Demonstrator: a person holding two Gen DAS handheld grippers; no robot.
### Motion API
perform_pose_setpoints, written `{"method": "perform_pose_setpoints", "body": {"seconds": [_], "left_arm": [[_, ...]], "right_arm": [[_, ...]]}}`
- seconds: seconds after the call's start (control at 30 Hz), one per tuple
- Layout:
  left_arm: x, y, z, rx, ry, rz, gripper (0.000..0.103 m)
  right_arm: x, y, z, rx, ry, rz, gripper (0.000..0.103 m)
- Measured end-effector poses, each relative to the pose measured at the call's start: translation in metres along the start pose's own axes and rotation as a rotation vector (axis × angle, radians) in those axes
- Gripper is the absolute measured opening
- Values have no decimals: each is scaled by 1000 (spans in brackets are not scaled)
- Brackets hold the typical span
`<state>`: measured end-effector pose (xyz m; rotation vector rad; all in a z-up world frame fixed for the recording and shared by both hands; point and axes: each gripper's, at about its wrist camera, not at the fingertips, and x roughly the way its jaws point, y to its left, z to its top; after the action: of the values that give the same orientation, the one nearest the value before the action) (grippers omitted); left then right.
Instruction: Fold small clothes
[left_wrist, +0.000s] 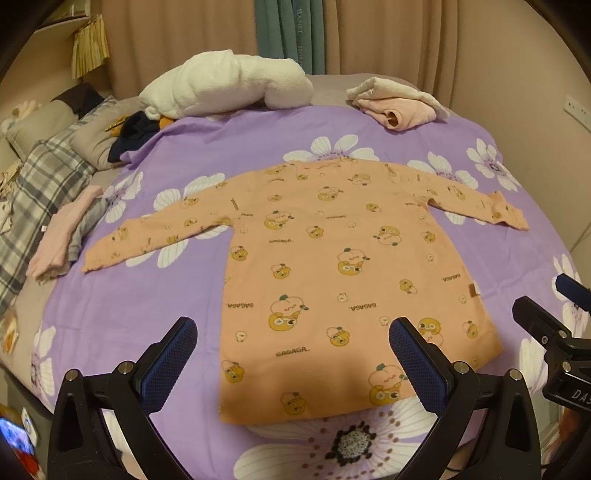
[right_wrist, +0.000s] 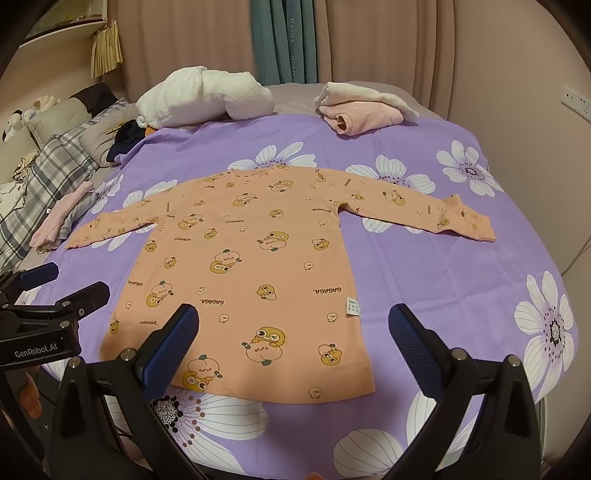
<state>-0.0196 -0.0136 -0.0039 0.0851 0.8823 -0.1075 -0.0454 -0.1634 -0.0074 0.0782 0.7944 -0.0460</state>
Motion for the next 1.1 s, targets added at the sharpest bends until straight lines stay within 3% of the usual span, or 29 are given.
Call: {"method": "perform_pose_setpoints", "body": {"seconds": [1.1], "left_arm": [[1, 1, 0, 3, 5, 2, 103]], "right_arm": [[0, -4, -1, 5, 0, 0, 103]]}}
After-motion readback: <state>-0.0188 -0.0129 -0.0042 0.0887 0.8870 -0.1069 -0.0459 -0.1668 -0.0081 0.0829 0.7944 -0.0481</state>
